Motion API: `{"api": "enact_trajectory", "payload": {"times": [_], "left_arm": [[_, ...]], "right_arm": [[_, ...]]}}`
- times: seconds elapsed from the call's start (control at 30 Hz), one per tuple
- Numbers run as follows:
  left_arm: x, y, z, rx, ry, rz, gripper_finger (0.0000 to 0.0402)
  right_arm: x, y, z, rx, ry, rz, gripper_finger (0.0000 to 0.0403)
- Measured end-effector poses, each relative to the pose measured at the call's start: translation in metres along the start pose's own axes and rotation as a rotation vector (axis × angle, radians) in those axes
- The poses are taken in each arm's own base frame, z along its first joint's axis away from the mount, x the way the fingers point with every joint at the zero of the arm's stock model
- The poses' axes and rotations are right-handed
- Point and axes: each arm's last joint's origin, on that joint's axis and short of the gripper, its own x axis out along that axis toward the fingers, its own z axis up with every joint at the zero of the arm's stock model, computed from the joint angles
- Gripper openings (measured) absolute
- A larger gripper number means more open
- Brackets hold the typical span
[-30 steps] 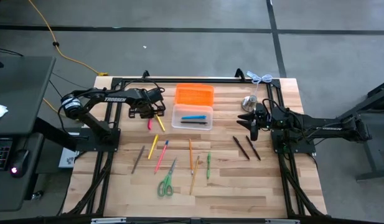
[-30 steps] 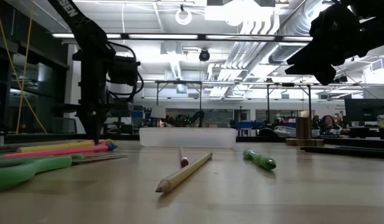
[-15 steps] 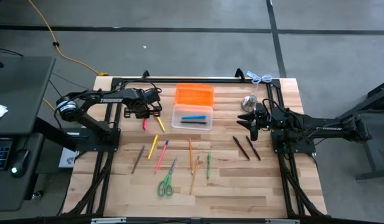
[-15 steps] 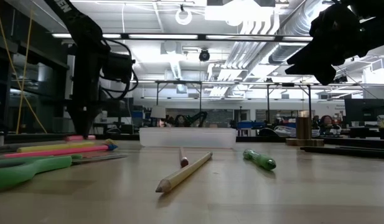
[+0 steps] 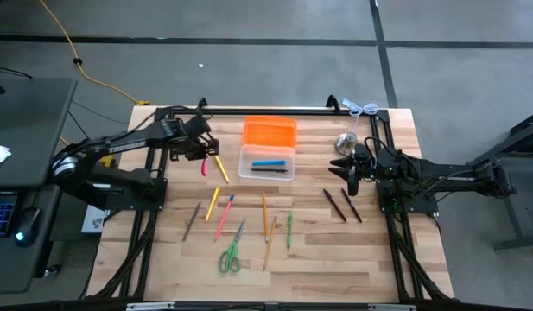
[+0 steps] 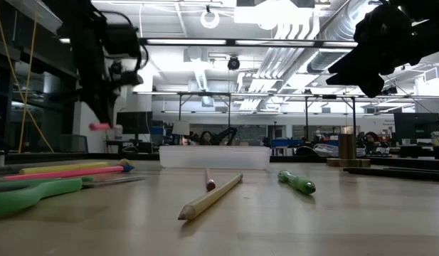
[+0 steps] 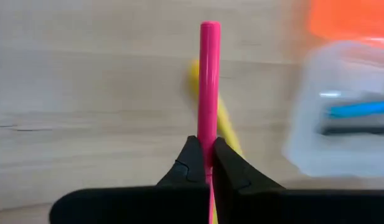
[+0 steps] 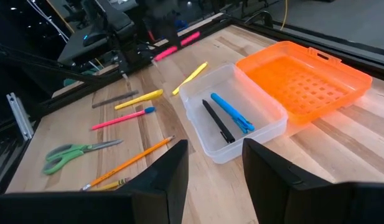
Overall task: Pick & place school supplies into a supply box
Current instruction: Put the pink pen into the transparent supply box
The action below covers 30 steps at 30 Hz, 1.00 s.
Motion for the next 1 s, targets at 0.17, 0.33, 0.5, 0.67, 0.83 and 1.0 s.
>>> {"api": "enact_trajectory", "payload": {"times": [0.17,0.33,0.5,0.67,0.83,1.0], "left_arm": [[-0.033,-0.001,-0.003,0.048,-0.039,-0.248,0.0027],[-0.062,-0.004,-0.005,0.088,-0.086,-0.502,0.0022],[-0.081,-0.012,-0.005,0.168,-0.091,-0.730,0.0023],[-0.095,-0.027,0.000,0.252,-0.122,-0.956,0.0021],[-0.105,-0.039,0.004,0.334,-0.145,-1.129,0.0024],[-0.117,-0.043,0.006,0.376,-0.199,-1.249,0.0023]], "right_arm": [[0.000,0.000,0.000,0.002,0.003,0.008,0.0128],[0.000,0.000,0.000,0.002,0.005,0.013,0.0128],[0.000,0.001,0.000,0.002,0.012,0.028,0.0128],[0.000,0.001,0.000,0.003,0.013,0.031,0.0128],[0.000,0.001,-0.001,0.003,0.019,0.045,0.0128],[0.000,0.002,-0.001,0.002,0.024,0.056,0.0128]]}}
